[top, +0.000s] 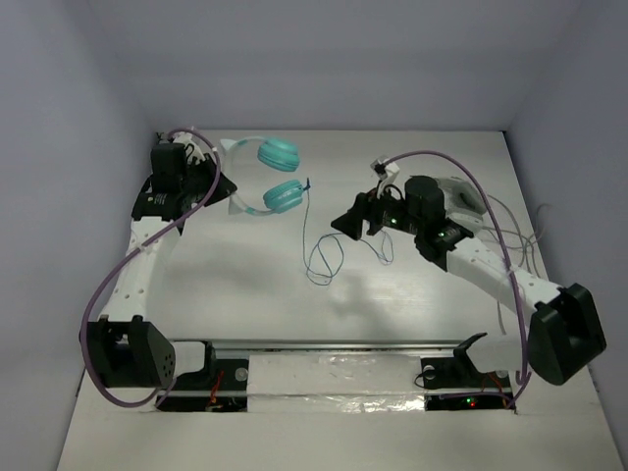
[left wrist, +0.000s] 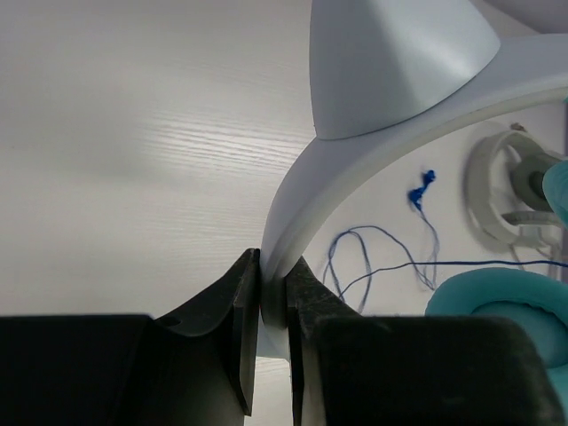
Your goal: Wrap the headphones
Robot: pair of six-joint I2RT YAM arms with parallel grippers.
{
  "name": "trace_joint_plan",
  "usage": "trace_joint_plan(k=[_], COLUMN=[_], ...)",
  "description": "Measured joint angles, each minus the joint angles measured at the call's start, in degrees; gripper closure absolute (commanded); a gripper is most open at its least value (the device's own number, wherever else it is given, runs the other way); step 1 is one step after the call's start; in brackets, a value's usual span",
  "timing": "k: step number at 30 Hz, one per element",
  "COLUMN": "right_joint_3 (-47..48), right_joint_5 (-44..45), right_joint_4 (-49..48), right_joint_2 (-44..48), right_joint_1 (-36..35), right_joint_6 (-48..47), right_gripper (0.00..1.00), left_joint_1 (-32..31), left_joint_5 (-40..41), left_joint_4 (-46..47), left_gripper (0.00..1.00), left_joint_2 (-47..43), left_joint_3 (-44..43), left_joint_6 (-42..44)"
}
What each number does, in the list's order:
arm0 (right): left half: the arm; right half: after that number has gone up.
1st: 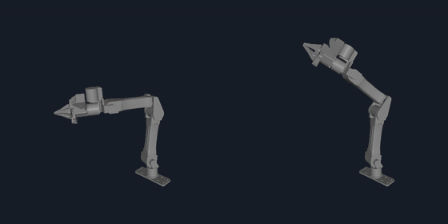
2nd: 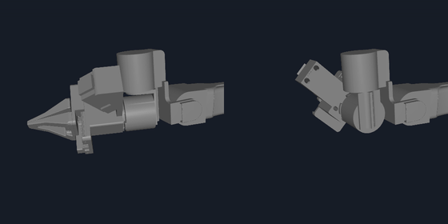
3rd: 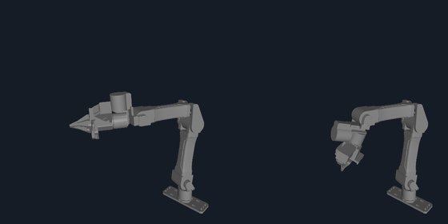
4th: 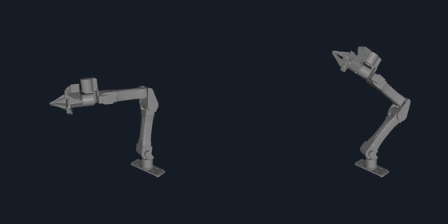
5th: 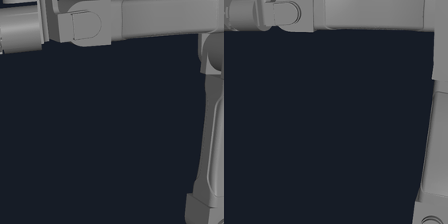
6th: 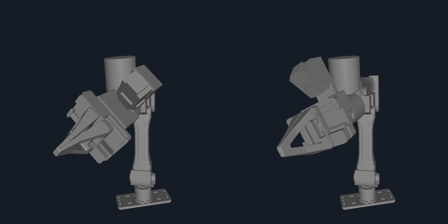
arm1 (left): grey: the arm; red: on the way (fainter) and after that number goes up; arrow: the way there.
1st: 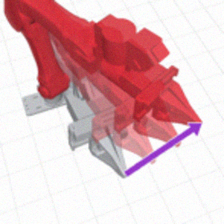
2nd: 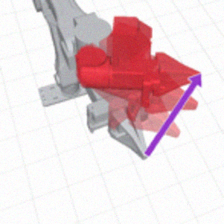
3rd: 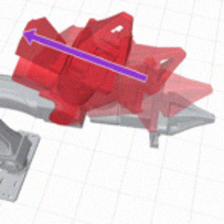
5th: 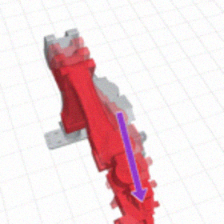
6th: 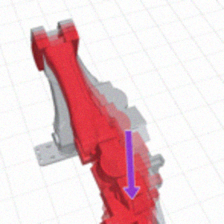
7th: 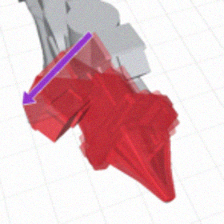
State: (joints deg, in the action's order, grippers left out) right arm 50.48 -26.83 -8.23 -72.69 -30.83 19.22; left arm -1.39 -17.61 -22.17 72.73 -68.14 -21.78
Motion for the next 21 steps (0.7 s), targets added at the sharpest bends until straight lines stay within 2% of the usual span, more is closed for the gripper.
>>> trace_joint_plan(k=[3,8,16,21], right_joint_3=[2.7,5.1,5.0,5.0], right_joint_5=[-2.0,-5.6,-9.4,-10.7], right_joint_4=[-1.9,-8.5,-17.5,-22.2], right_joint_2=[-5.4,-14.7,-21.7,-24.2], right_joint_1=[0.0,0.0,-0.1,-1.2], right_joint_6=[-2.0,-1.7,1.6,3.5], right_gripper=[0.15,0.15,0.19,0.26], left_joint_1=[0.0,0.0,0.0,0.0], left_joint_5=[-3.4,-8.2,-13.0,-14.3], left_joint_4=[0.8,1.6,3.8,4.0], left_gripper=[1.0,1.0,1.0,1.0], left_joint_2=[0.0,0.1,0.2,1.5], left_joint_3=[-0.6,-2.4,-9.5,-15.4], left_joint_6=[-1.1,-2.8,-6.7,-8.5])
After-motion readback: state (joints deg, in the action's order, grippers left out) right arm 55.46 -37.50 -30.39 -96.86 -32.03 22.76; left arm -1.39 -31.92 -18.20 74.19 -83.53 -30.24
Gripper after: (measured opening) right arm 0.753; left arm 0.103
